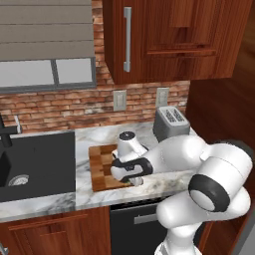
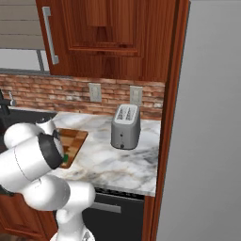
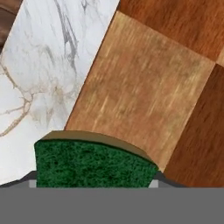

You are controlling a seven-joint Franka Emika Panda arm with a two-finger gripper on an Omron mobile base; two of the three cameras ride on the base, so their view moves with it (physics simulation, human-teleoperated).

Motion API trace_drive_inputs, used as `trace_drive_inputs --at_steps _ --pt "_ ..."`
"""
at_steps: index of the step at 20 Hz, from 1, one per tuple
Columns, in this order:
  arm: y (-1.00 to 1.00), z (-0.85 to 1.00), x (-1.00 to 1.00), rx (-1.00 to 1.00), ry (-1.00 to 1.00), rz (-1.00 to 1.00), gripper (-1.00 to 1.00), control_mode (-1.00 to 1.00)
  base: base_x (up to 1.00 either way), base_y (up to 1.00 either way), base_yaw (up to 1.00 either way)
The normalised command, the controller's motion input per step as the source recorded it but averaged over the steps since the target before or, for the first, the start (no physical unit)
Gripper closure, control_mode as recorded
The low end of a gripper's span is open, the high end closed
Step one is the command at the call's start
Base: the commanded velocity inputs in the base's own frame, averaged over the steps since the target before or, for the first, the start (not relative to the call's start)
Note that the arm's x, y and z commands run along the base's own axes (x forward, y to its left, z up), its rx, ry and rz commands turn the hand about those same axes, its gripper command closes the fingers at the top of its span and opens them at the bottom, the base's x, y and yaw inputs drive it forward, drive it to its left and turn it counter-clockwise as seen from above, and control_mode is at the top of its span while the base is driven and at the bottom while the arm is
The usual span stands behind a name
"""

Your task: Pick up the sponge from the counter and clean the cutting board by briefly scrubbing or pressing down on the cutting board. Once finished, release the sponge.

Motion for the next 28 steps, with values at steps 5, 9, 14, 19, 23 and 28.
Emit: trace_drive_inputs --at_steps 5,9,14,19,23,28 --pt "0.0 -0.24 0.5 -0.02 0.02 0.09 1.0 -1.0 0.0 0.0 0.0" --pt "0.0 -0.26 0.55 0.0 0.0 0.1 1.0 -1.0 0.0 0.0 0.0" --pt "0.0 -0.28 0.58 0.0 0.0 0.12 1.0 -1.0 0.0 0.0 0.0" --pt "0.0 -0.29 0.66 0.0 -0.01 0.07 1.0 -1.0 0.0 0.0 0.0" --pt "0.0 -0.17 0.66 0.0 -0.05 0.01 1.0 -1.0 0.0 0.0 0.0" --pt "0.0 -0.1 0.64 0.0 -0.1 0.0 1.0 -1.0 0.0 0.0 0.0"
